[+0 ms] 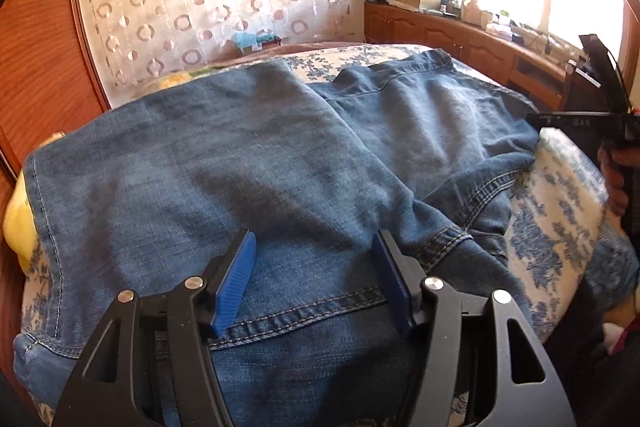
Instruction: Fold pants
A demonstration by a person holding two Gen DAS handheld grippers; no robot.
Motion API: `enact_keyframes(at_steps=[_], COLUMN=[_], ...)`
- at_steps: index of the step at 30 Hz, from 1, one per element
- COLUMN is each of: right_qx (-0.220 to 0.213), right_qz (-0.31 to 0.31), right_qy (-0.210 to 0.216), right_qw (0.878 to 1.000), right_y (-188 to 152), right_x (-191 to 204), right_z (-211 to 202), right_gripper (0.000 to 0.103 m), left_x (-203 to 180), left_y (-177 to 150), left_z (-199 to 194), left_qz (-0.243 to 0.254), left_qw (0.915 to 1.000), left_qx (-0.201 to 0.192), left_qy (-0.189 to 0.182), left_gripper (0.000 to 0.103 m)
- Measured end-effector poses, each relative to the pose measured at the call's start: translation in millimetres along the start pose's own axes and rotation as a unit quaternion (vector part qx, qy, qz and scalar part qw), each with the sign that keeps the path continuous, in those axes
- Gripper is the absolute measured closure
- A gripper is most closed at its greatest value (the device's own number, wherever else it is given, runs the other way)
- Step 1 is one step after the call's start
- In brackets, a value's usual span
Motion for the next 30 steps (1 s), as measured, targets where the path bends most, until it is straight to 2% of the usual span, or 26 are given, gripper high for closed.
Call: enact_keyframes(at_steps=[3, 5, 10, 15, 24, 30], right_qx=[-0.010, -0.020, -0.051, -0.073, -0.097, -0.079], right_qz=[0.000, 0.002, -0.015, -0.048, -0.116, -0.146], right_qy=[0.026, 0.043, 0.080, 0.123, 0.227, 0.289], right_qw=[1.000, 0.999, 0.995, 0.989, 0.962, 0.943], right_y=[6.9, 14.2, 40.6, 66.5, 90.2, 87.3], right_x=[10.0, 18.0, 53.5, 106.0, 219.9, 270.7], right_z=[-2.8, -6.5, -21.6, -35.8, -67.2, -67.6], right_gripper=[0.087, 0.088, 0.088, 0.088, 0.088, 0.088], left_x=[7.4, 13.3, 28.8, 47.4, 84.2, 103.6], left_y=[1.9, 3.6, 16.3, 29.4, 35.8, 30.8], left_z=[-4.7, -8.7, -32.8, -56.4, -89.7, -97.2], left_qz=[-0.029, -0.038, -0.043, -0.053, -0.065, -0.082], left_qw=[0.9994, 0.9991, 0.9989, 0.9977, 0.9956, 0.9937], left_qx=[0.014, 0.015, -0.015, -0.041, -0.065, -0.070], left_qy=[-0.016, -0.012, -0.011, -0.007, 0.019, 0.032], left_gripper=[0.042, 0.042, 0.042, 0.042, 0.042, 0.042])
Point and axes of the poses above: each gripper's, at about its wrist camera, not at the fingertips, and z roughly the way its jaws point, x to its left, y to its top, the point moved 9 cm from there along z, roughly the way its jaws point, and after that the axes turned 6 degrees about -x, right-handed, at the moved point
